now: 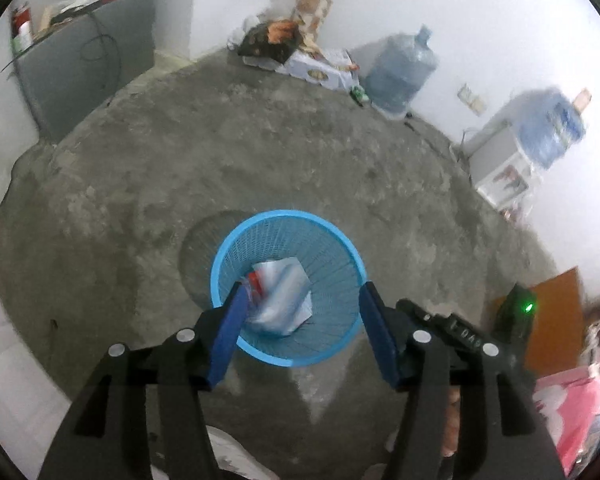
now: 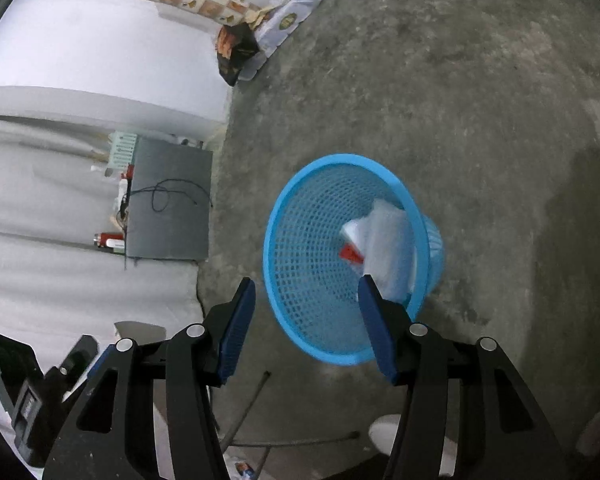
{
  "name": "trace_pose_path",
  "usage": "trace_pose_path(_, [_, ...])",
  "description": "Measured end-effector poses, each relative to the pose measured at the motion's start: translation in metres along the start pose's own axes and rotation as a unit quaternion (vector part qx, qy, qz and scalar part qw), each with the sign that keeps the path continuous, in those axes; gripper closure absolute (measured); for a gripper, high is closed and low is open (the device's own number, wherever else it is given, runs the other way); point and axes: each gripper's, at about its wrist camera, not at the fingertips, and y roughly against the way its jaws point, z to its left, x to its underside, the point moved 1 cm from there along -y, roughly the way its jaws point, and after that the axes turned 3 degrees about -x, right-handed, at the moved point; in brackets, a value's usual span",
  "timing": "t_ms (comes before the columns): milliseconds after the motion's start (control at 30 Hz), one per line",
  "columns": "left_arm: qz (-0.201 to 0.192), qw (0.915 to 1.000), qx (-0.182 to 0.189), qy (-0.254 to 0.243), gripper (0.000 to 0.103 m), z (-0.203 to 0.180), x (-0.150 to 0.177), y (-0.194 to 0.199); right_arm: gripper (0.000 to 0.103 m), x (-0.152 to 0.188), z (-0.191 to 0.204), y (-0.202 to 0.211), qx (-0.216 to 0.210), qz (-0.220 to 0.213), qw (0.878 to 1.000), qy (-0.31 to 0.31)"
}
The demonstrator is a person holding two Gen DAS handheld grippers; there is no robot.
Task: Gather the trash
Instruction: 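Move both grippers back over the bed toward the white drink bottle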
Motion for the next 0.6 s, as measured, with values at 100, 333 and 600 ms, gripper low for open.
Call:
trace_pose_path(100, [-0.016, 0.9995, 0.016, 0.022, 0.043, 0.011, 0.008, 0.035, 0.051, 0.005, 0.009, 0.004, -0.005, 0.004, 1.000, 0.010])
trace_pose_path(333, [-0.074, 0.9954, 0.019, 0.058, 0.040, 0.039, 0.041, 0.128, 0.044, 0.022, 0.045, 0.014, -0.025, 0.021, 0.998, 0.052])
trace_pose_path(600, [-0.207, 0.9718, -0.039, 0.106, 0.036, 0.074, 0.127, 0.249, 0.035, 0.070, 0.123, 0.029, -0.045, 0.057, 0.978, 0.196])
